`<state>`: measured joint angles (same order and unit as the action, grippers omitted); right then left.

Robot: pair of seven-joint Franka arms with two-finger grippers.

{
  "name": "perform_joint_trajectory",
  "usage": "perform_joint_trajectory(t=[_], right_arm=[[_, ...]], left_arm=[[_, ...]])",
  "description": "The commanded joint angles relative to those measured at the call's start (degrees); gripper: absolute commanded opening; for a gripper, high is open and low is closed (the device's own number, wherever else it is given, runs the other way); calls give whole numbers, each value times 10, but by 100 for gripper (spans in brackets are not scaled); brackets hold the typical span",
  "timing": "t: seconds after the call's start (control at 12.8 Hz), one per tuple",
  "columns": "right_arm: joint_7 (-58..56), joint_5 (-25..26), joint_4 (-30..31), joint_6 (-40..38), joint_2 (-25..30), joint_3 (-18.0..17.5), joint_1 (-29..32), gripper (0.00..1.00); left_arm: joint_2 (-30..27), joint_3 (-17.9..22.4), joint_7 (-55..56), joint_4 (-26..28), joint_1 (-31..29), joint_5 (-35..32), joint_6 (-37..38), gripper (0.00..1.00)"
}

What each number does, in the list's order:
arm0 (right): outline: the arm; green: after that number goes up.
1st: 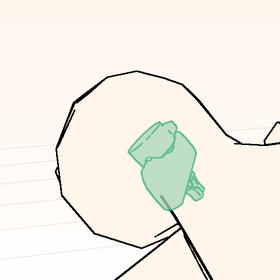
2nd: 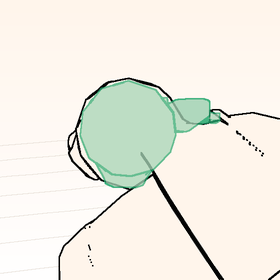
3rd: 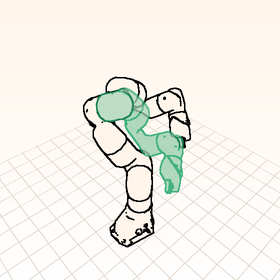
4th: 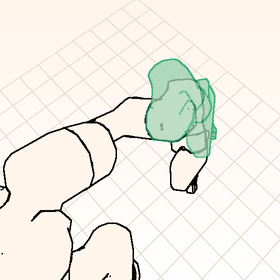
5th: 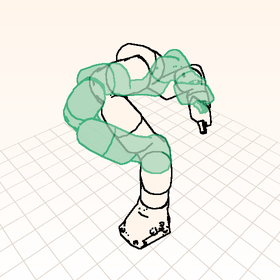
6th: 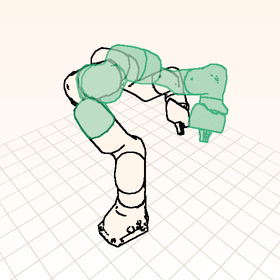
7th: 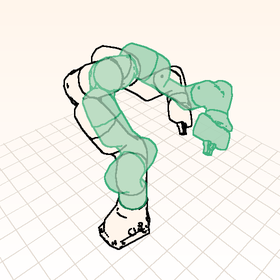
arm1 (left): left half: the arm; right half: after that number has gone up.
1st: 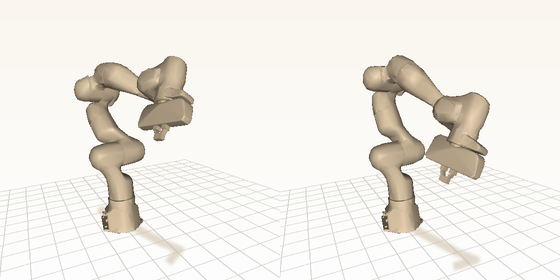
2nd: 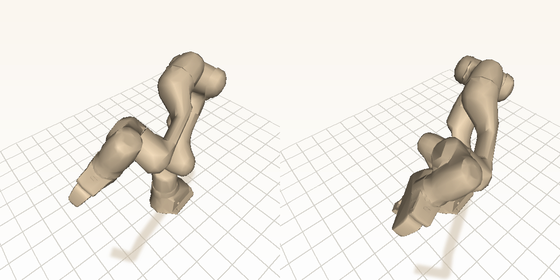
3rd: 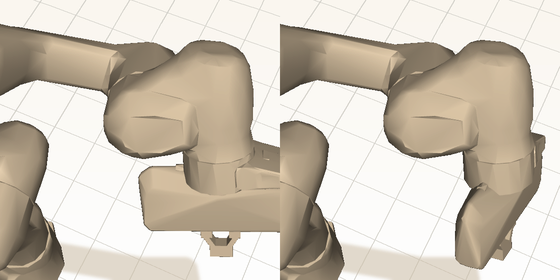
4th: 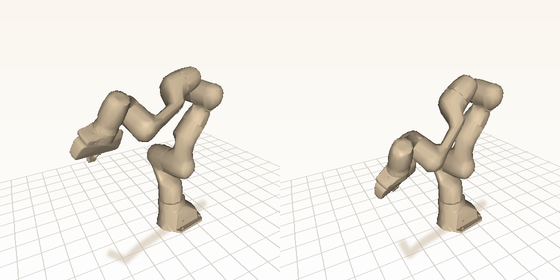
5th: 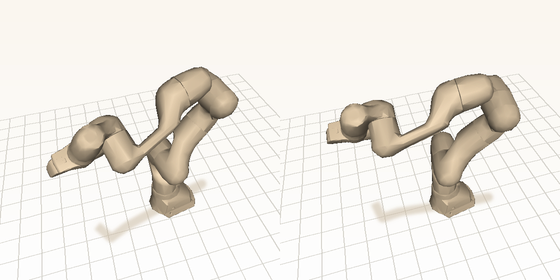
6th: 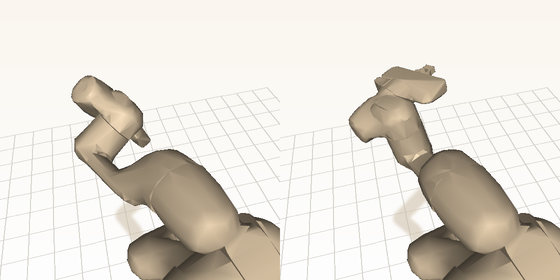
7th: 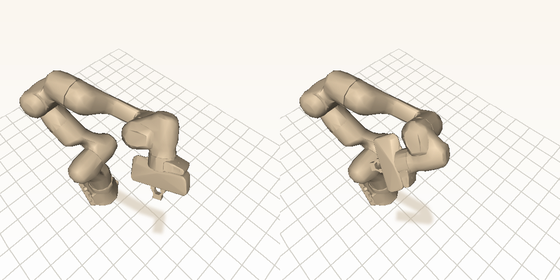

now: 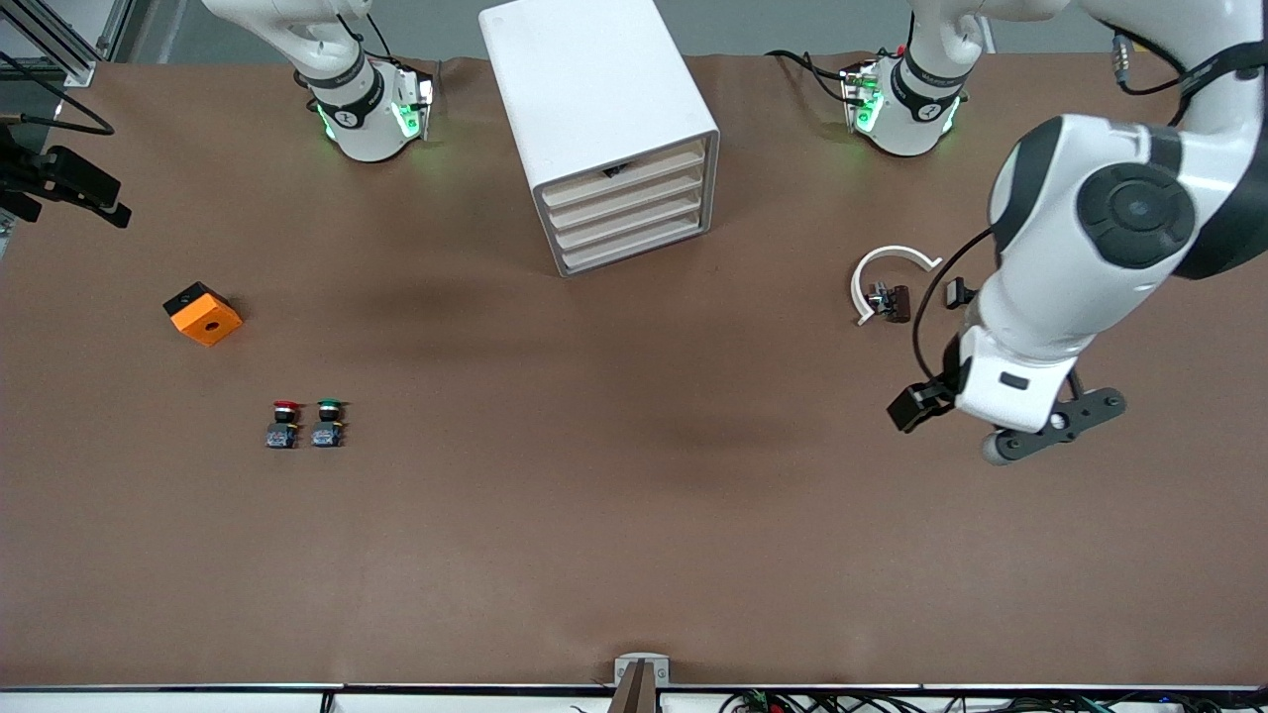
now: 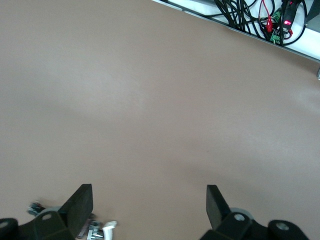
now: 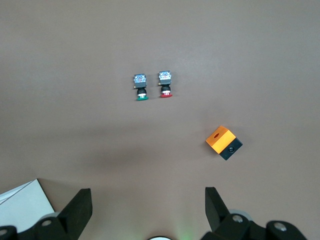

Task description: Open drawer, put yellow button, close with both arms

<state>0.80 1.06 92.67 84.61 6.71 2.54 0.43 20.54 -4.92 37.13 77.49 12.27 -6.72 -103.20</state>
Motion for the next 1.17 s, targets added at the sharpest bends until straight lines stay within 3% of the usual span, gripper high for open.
perform_joint_trajectory(t=[0.0,0.62,1.09], right_arm=[[-15,10,18,6,24,-19,4,100],[-13,11,53,32,50,-16,8,100],[-12,-9,59,41,54,-5,10,100]], left_arm=[[-35,-8,-90,7,-35,-1,30,100],[-121,-9,-254,16,-102,48,159,100],[-250,-4,-307,151,-105,53,154,100]])
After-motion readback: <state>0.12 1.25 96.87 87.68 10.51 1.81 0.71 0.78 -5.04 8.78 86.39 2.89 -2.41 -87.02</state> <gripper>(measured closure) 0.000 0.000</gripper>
